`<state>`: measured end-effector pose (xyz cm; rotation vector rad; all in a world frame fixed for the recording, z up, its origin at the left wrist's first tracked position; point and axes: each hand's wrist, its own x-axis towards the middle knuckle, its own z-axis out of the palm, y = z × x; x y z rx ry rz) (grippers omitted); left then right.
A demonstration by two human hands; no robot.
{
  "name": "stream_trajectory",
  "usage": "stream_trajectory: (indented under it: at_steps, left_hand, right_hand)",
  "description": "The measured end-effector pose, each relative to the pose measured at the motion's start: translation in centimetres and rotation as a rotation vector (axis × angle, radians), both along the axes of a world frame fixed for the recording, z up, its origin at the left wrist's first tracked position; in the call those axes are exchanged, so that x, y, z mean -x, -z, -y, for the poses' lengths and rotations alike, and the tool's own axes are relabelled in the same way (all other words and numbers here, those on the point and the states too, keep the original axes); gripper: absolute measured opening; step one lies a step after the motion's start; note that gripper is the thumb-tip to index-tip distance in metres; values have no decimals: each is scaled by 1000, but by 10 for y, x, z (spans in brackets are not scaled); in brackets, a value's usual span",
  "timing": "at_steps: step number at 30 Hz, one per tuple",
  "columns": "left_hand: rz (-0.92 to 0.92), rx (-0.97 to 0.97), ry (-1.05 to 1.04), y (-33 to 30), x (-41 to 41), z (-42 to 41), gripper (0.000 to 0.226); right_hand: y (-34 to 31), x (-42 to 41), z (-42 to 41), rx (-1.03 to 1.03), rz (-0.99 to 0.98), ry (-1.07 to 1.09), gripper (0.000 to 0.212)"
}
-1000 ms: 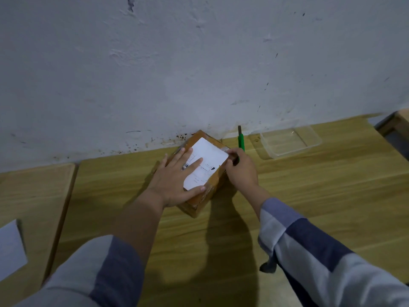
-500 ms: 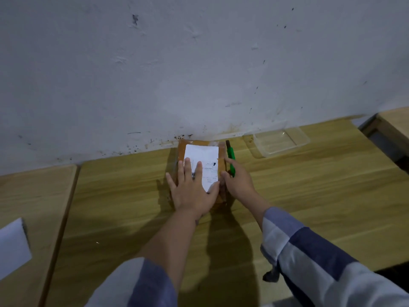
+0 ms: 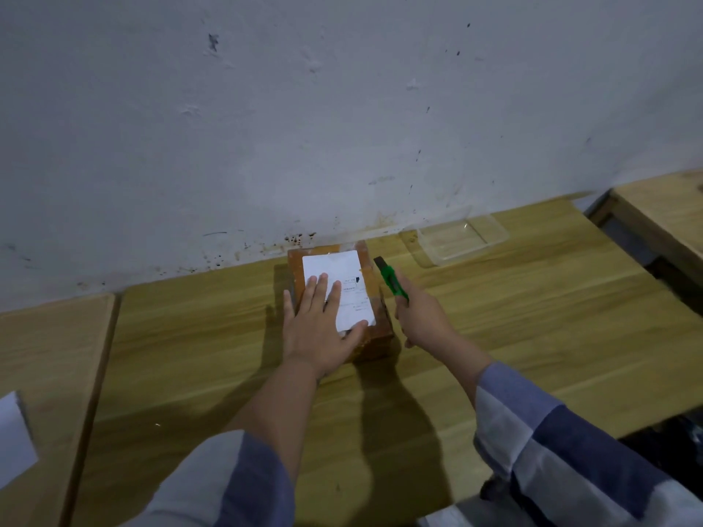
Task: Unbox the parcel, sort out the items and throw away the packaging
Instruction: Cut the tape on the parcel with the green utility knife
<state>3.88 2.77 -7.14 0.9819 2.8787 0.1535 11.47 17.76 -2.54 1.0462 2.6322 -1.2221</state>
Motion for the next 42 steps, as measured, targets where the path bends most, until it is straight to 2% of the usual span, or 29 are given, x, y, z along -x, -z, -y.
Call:
stream_trajectory:
  at_steps: [6, 21, 32, 42]
  left_hand:
    - [-9, -14, 1, 0, -3, -1, 84]
    - [-17, -37, -1, 1, -3, 0, 83]
    - [-20, -7, -4, 0, -3, -1, 85]
    - [-21, 2, -21, 1, -4, -3, 84]
  right_hand:
    - [-12, -7, 9, -84, 59, -37, 53]
    - [-16, 1, 10, -91, 81, -40, 53]
    - [-42, 13, 8, -271, 281, -255, 63]
    - [-35, -13, 28, -309, 232, -181, 64]
